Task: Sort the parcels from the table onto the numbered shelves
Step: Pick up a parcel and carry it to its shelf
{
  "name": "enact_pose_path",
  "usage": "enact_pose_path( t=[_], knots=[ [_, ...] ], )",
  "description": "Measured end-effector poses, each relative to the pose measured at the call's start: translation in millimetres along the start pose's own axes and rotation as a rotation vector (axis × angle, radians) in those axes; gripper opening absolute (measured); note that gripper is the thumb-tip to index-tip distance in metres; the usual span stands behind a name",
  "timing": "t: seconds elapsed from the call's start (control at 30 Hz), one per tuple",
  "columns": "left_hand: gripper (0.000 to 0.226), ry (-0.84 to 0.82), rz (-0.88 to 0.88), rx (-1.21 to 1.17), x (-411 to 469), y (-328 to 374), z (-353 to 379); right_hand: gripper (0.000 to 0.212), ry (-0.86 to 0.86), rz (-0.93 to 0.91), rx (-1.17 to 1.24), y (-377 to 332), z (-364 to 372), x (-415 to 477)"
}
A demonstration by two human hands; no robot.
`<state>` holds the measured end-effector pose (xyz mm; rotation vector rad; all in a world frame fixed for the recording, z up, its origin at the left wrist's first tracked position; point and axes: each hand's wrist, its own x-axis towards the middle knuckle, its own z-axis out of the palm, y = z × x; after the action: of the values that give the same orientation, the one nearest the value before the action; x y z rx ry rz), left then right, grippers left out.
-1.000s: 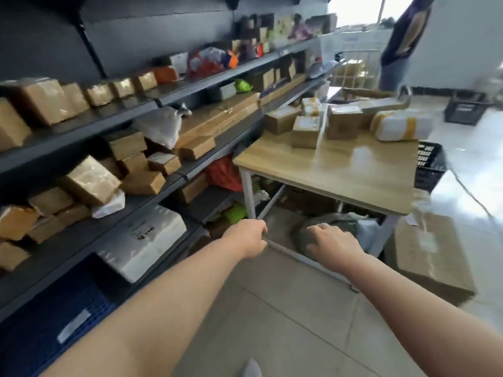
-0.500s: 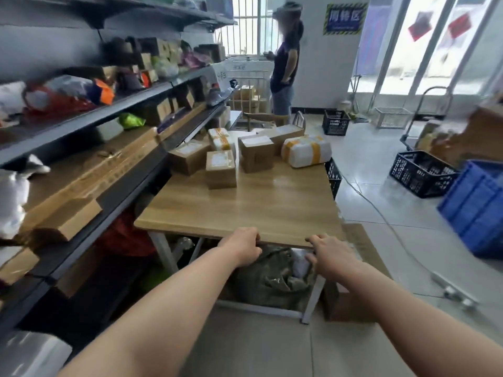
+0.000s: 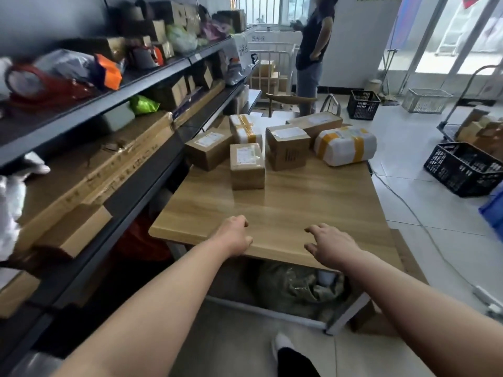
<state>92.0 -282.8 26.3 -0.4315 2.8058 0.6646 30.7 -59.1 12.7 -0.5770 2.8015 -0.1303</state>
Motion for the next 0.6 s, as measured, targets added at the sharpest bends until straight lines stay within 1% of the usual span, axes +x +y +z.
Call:
enact_pose_path(
  t=[0.23, 0.43, 0.6],
  knots=[
    [0.048, 0.092, -0.133, -0.063, 89, -32, -48, 0.051, 0.004, -0.086, 0.071, -28, -18, 120],
    [0.045, 0.022, -0.235, -0.122, 190, -40, -61, 0.050, 0.011, -0.100, 0.210, -40, -27, 239],
    [0.053, 0.001, -0.311, -0.227, 266, -44, -67, 0.058, 0.038, -0.057, 0.318, -43, -37, 324]
  ],
)
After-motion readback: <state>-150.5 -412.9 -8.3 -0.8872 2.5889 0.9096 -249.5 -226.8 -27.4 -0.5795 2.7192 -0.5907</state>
